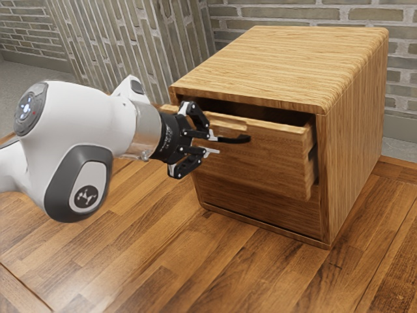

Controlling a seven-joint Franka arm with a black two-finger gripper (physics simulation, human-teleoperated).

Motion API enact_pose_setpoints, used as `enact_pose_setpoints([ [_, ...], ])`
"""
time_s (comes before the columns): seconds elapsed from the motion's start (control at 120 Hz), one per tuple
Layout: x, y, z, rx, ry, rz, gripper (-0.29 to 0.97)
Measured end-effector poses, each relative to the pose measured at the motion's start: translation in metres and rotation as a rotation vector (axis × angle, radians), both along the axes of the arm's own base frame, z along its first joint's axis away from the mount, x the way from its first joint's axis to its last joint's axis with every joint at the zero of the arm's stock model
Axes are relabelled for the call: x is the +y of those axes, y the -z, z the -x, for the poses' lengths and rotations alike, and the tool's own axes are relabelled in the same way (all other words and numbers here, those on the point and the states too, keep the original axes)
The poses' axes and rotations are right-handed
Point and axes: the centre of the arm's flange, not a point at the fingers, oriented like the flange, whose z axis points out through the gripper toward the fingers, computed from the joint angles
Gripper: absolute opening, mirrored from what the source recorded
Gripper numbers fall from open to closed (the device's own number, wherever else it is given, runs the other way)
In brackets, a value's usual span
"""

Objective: Pull the drawer handle with one arm to open the drawer

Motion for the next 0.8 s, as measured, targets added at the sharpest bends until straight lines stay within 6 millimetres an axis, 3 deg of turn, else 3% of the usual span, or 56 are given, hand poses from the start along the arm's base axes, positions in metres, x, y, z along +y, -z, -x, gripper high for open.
enact_pose_setpoints([
  [0.508,-0.001,-0.006,0.027,-0.016,0.007,-0.002,-0.1],
  [0.8,-0.003,-0.005,0.053,-0.024,0.015,-0.007,-0.09],
])
